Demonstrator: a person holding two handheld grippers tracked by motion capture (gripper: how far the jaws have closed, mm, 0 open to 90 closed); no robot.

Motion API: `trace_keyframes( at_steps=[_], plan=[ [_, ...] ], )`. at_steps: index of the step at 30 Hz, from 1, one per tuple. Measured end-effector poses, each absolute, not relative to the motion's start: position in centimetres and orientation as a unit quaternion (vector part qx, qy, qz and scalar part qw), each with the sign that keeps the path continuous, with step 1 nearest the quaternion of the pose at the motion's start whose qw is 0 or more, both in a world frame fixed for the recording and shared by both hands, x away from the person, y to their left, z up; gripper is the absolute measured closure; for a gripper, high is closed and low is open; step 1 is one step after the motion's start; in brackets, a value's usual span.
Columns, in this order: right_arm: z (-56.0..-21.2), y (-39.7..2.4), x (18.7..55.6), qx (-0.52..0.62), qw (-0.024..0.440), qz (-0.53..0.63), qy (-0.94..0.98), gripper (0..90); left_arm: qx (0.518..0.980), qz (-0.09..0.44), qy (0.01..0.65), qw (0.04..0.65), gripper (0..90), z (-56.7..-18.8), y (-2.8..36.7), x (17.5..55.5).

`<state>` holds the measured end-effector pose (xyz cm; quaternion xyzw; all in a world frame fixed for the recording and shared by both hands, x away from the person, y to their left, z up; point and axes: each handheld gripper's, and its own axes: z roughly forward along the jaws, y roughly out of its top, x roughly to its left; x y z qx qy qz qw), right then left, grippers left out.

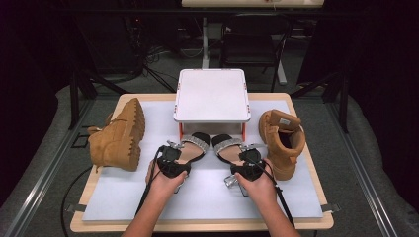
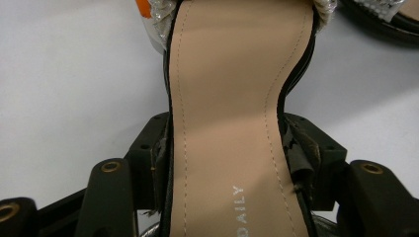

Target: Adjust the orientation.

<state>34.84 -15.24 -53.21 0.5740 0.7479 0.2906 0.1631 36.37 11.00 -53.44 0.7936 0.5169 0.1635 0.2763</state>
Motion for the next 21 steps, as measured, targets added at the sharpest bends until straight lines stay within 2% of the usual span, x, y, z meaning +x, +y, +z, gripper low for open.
trace_keyframes(
  at_steps=[8,21],
  plan=[
    [-51.9,-15.4,34.2,0.561,0.185,0.31,0.745,40.0,0.794,0.162,0.512,0.284,39.0,-52.6,11.3,36.3],
    [-48.9,-15.4,32.2,0.516,0.209,0.336,0.76,44.7,0.787,0.164,0.487,0.34,41.1,-48.6,13.0,34.3]
  ],
)
